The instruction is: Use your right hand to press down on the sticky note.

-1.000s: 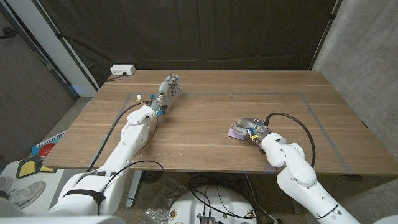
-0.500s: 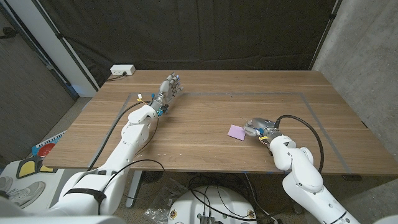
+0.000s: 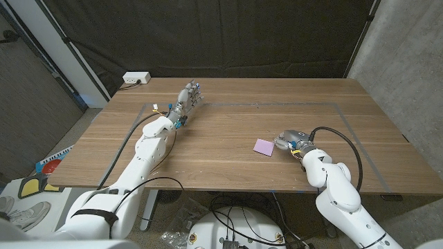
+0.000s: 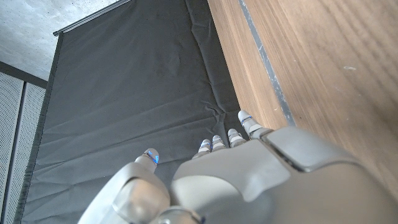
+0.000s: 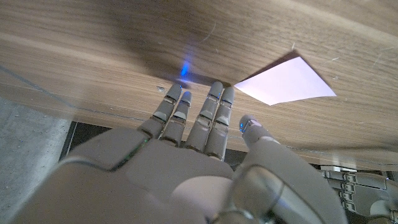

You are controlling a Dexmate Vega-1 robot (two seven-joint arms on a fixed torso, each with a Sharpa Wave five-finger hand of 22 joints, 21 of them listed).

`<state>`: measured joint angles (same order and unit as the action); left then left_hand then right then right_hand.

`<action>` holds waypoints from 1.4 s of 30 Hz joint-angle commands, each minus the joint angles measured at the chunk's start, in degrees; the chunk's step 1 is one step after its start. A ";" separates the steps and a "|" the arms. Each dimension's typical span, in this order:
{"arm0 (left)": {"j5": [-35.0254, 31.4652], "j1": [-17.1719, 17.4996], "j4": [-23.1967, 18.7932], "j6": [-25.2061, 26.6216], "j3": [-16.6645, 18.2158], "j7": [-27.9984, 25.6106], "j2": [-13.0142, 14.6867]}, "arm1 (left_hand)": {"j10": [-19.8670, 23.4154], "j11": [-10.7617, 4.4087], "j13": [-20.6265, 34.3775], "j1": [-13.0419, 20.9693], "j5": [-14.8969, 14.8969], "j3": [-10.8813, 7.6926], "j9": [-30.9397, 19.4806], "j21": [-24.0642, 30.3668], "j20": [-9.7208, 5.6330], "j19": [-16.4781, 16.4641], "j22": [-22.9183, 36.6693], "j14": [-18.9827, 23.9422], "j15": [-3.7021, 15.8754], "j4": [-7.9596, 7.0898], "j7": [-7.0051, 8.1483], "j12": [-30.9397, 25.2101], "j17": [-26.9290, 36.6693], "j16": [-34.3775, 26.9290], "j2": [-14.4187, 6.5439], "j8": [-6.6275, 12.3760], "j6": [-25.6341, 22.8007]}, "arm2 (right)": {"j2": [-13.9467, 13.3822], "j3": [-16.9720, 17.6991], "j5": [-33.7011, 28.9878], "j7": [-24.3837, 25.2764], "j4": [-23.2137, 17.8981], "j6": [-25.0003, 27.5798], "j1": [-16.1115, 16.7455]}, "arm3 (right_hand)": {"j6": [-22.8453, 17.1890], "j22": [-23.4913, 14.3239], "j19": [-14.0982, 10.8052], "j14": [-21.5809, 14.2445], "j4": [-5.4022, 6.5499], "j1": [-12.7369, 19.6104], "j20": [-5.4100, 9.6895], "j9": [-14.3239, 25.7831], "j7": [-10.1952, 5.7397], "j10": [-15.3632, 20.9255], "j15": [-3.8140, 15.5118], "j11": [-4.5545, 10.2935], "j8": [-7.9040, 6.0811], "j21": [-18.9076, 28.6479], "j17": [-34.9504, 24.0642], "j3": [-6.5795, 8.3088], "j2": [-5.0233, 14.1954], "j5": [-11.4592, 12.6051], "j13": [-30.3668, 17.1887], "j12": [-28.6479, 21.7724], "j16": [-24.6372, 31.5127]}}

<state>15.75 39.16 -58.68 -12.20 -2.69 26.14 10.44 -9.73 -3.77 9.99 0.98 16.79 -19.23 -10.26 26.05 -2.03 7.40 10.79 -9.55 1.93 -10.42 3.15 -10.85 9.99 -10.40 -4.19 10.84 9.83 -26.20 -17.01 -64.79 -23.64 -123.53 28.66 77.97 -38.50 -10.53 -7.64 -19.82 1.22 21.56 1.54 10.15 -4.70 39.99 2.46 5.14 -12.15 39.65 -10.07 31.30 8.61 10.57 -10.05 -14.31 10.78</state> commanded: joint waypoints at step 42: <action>-0.47 -2.54 4.94 -1.26 1.16 1.77 -0.28 | -6.06 -0.03 0.34 0.40 0.43 0.11 -0.27 -0.26 -0.18 0.12 0.26 -4.06 1.14 0.22 0.12 -0.21 0.27 -0.07 -4.70 0.06 7.82 | 1.32 -2.49 -0.64 2.36 0.79 -3.19 -1.44 | -6.48 -0.15 -1.56 -3.84 -3.01 2.97 0.81 0.03 0.15 6.81 3.57 -0.03 0.08 0.96 0.13 1.40 0.43 -0.02 -0.12 0.46 0.29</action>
<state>15.46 36.95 -54.10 -13.21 -1.78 27.57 10.25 -9.73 -3.77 9.99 0.98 16.79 -19.23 -10.26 25.83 -2.03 7.40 10.79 -9.55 1.92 -10.42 3.15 -10.85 9.99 -10.40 -4.19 10.84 9.83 -25.12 -19.62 -65.88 -20.38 -122.96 25.71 76.66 -44.33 -10.53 -8.58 -23.21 -2.12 25.04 2.06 10.16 -4.39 46.44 2.58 5.25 -11.87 40.11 -9.86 32.73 9.21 10.57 -10.09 -13.65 10.83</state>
